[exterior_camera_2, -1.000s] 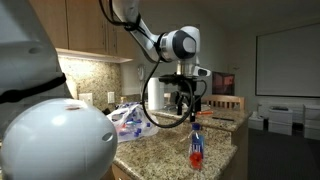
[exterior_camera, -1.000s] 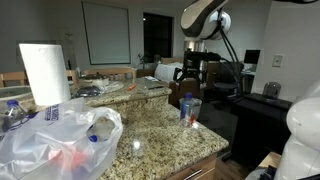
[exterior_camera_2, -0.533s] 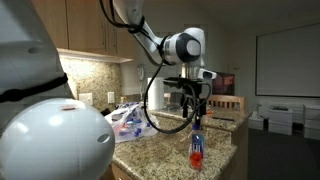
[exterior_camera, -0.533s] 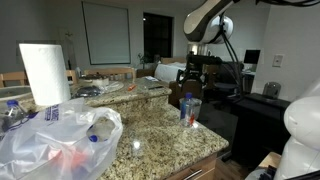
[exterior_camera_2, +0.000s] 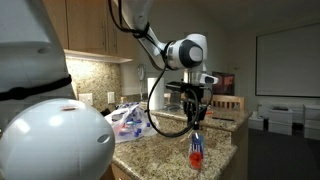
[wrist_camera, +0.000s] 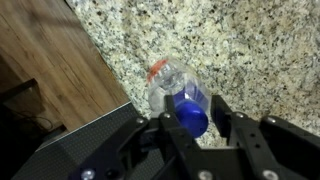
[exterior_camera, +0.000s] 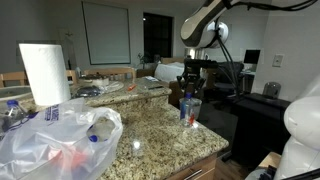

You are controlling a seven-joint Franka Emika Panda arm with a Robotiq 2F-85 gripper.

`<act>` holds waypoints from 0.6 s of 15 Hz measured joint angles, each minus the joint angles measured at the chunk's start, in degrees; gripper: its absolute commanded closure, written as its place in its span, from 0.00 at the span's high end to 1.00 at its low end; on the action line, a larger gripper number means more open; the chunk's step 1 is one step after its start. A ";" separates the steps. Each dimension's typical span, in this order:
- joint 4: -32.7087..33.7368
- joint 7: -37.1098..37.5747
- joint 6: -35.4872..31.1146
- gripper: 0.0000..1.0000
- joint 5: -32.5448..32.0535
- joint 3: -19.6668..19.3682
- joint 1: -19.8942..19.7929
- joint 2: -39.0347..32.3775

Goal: Put the bottles into the plastic bag.

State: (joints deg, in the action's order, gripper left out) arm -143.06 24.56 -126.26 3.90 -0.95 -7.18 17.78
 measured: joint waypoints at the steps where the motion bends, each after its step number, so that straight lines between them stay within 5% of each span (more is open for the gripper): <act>1: 0.27 0.00 0.00 0.08 0.00 -0.07 0.00 -0.59; 9: 1.99 -0.01 0.00 0.12 0.00 -0.50 0.00 -2.37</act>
State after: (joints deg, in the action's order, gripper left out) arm -141.07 24.55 -126.26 3.91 -1.45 -7.18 15.41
